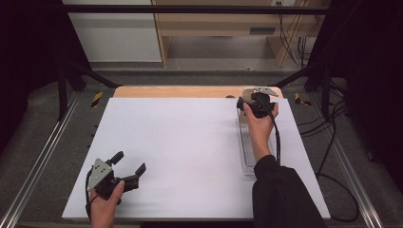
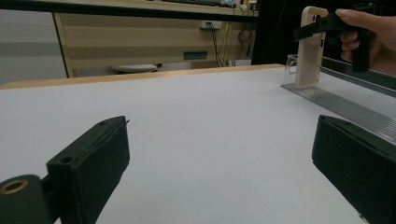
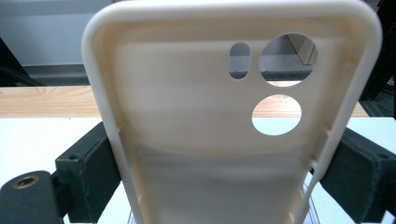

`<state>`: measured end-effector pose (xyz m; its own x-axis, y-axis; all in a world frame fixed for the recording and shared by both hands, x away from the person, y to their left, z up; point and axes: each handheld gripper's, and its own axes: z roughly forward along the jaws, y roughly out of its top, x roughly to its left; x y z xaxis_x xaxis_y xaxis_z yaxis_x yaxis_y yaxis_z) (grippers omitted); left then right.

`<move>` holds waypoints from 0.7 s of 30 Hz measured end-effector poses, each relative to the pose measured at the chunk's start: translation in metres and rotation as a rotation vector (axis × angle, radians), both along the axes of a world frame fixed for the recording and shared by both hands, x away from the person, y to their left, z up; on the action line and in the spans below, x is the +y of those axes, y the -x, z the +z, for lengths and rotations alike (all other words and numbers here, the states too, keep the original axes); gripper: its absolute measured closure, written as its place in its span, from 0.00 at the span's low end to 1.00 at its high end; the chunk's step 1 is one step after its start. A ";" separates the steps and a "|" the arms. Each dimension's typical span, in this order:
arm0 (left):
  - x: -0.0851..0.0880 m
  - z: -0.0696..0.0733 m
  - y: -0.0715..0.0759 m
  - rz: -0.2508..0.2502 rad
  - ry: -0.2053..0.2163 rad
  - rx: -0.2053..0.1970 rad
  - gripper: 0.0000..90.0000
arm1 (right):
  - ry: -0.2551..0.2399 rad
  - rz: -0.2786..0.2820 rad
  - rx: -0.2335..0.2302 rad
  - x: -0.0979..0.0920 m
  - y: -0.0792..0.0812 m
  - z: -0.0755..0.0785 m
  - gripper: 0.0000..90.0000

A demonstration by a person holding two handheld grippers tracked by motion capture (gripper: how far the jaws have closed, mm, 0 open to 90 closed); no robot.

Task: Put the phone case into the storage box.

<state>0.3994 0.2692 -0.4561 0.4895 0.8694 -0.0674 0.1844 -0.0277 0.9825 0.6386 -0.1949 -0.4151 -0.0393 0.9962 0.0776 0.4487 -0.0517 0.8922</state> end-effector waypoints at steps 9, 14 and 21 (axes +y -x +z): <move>0.000 0.000 0.000 -0.001 0.000 -0.001 0.05 | 0.003 -0.004 -0.002 -0.001 -0.001 -0.001 0.11; 0.000 0.000 0.000 -0.001 0.000 -0.002 0.05 | 0.000 -0.002 -0.009 0.000 0.000 0.001 0.11; 0.000 0.000 0.000 -0.002 -0.001 -0.002 0.05 | 0.002 0.004 -0.009 0.000 -0.001 0.000 0.11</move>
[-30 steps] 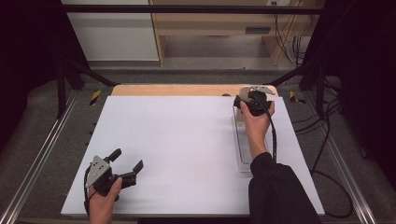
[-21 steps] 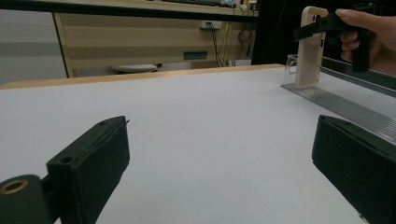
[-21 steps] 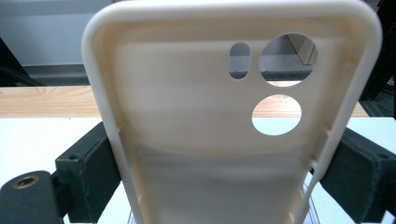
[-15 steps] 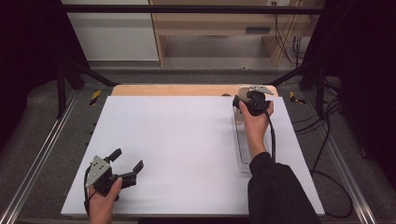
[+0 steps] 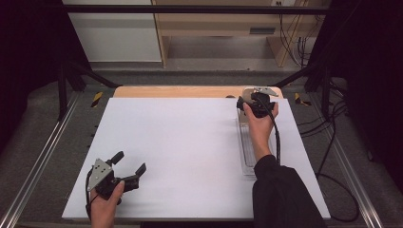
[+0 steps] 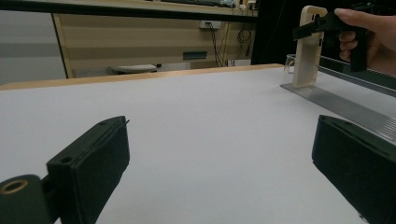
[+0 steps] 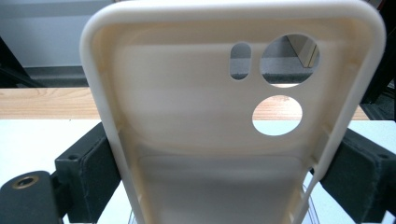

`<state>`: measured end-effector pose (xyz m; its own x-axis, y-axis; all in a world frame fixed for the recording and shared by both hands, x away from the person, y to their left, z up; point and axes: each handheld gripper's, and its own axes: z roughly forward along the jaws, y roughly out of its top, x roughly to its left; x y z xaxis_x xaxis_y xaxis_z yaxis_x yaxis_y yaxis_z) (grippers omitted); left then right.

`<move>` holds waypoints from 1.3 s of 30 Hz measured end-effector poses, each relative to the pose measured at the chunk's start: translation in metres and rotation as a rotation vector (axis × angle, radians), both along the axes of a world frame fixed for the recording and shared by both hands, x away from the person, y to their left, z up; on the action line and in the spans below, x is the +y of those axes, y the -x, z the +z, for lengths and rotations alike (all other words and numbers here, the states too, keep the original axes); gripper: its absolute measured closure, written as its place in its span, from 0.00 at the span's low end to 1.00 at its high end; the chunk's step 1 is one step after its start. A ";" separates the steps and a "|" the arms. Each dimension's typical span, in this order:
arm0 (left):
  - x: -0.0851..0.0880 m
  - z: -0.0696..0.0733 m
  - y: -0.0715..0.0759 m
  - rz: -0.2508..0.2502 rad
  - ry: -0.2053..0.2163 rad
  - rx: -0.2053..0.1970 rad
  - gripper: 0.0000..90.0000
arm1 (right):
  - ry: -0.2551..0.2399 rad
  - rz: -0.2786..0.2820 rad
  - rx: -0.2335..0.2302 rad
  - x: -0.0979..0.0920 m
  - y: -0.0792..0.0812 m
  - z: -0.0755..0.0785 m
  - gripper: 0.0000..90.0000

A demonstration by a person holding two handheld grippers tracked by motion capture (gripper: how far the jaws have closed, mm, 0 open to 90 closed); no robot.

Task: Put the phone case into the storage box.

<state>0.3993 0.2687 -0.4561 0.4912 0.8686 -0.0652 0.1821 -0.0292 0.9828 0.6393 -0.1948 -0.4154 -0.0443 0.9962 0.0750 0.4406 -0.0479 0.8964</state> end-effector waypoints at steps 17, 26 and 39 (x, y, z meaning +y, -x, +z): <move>0.000 0.000 0.000 0.000 0.000 -0.001 0.05 | 0.012 0.011 0.007 0.002 0.000 -0.002 0.11; 0.000 0.000 0.000 -0.001 0.000 0.000 0.05 | 0.016 0.017 0.009 0.004 0.000 -0.002 0.10; 0.000 0.000 0.000 -0.001 0.000 0.001 0.05 | 0.028 0.011 0.000 0.005 0.000 0.000 0.07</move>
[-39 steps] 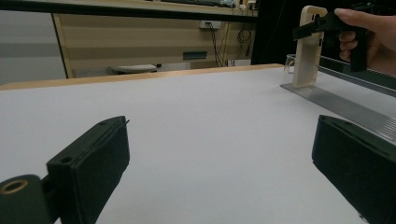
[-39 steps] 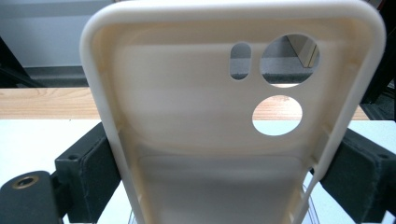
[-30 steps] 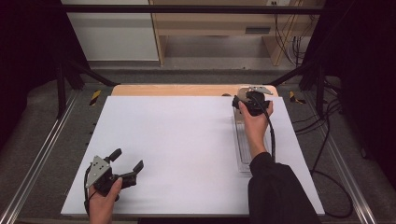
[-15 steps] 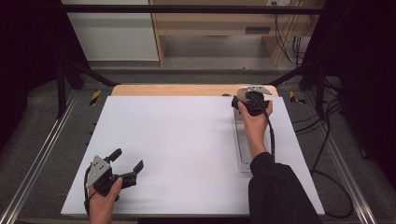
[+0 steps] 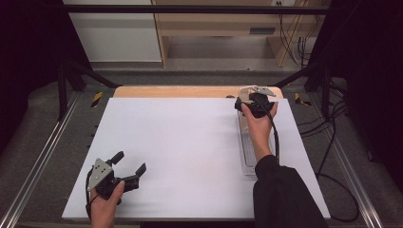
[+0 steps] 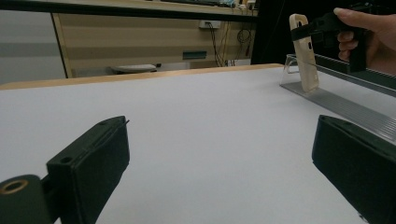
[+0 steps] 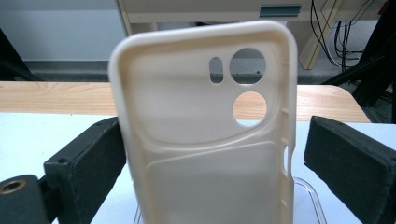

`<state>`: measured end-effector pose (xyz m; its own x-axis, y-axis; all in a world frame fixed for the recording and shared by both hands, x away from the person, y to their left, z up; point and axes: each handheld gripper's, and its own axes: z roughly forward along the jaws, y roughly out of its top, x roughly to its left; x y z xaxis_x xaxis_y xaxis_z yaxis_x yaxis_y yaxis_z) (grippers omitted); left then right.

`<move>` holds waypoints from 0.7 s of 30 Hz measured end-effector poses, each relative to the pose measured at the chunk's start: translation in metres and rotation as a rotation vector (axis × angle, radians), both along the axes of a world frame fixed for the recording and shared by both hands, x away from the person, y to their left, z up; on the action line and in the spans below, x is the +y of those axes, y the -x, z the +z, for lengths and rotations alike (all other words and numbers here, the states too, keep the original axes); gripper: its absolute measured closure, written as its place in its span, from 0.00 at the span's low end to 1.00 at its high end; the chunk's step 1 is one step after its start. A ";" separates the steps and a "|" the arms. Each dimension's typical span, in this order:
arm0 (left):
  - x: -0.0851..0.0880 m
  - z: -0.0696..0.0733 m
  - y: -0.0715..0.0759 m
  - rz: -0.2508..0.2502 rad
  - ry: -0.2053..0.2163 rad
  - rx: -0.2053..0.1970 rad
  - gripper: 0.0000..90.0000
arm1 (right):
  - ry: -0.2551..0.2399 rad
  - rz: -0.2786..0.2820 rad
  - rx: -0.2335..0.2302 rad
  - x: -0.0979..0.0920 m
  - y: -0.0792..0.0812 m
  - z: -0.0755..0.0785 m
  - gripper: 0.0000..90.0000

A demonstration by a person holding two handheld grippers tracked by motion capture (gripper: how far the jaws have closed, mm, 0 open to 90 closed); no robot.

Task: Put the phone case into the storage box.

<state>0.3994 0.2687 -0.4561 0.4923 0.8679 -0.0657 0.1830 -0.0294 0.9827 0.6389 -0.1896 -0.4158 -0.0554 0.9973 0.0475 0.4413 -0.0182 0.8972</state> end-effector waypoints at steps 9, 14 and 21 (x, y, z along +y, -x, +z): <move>0.000 0.000 0.000 -0.001 0.000 -0.001 0.05 | -0.003 -0.002 -0.005 -0.002 0.001 0.001 0.07; 0.000 0.000 0.000 0.001 0.000 -0.001 0.05 | -0.006 -0.003 -0.007 -0.002 0.001 0.002 0.07; 0.000 0.000 0.000 0.000 0.000 -0.001 0.05 | -0.012 -0.001 -0.017 -0.003 0.003 0.005 0.08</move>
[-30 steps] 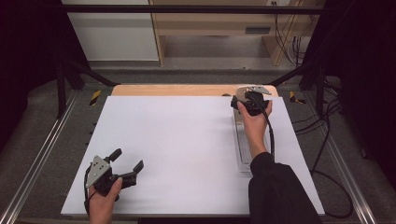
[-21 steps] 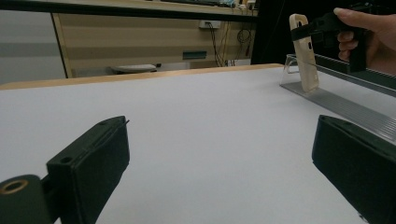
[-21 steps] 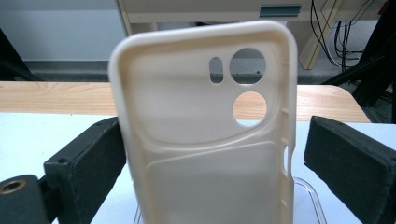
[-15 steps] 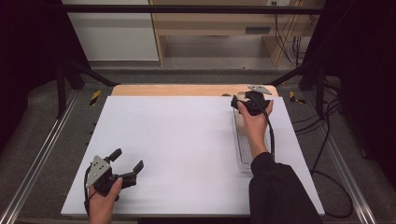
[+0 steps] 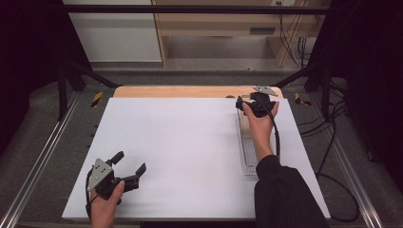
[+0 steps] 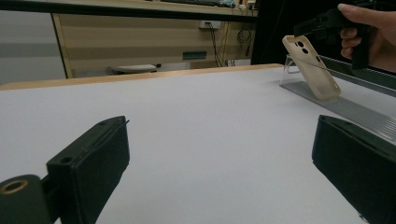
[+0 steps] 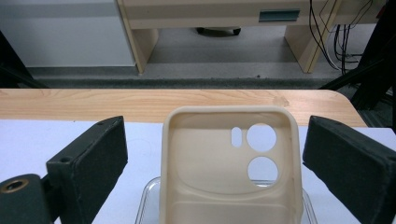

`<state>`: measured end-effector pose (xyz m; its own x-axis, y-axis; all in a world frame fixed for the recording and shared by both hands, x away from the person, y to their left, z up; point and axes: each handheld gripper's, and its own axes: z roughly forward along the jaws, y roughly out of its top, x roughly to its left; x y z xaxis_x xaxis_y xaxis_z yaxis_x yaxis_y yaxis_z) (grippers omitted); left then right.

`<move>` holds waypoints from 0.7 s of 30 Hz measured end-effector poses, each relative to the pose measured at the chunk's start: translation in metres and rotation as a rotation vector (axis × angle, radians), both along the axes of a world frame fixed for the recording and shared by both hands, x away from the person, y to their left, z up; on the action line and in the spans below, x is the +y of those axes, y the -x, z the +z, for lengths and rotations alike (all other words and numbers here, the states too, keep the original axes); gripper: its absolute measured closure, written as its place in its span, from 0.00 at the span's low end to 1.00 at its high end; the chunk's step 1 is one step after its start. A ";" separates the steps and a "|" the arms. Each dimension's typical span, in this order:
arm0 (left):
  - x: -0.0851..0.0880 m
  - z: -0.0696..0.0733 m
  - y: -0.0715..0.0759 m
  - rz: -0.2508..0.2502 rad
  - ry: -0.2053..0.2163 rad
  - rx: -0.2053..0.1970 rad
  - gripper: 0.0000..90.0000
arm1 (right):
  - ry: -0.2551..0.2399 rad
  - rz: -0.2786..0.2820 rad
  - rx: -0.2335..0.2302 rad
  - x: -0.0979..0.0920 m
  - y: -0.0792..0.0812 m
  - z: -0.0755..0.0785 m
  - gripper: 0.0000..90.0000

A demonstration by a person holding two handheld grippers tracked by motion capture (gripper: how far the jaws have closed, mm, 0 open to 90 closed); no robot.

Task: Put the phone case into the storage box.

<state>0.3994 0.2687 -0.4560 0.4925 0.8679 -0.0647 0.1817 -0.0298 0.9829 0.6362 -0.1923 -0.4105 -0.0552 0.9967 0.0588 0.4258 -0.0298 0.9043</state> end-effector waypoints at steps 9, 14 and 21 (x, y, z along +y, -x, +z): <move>0.000 0.000 0.000 0.000 0.000 0.000 0.05 | -0.002 0.005 -0.009 0.000 0.001 0.002 0.08; 0.000 0.000 0.000 -0.001 -0.001 0.000 0.05 | 0.005 0.004 -0.015 -0.001 0.002 0.004 0.08; -0.001 0.000 0.000 -0.008 0.001 0.002 0.05 | 0.020 0.002 -0.008 -0.003 0.002 0.004 0.08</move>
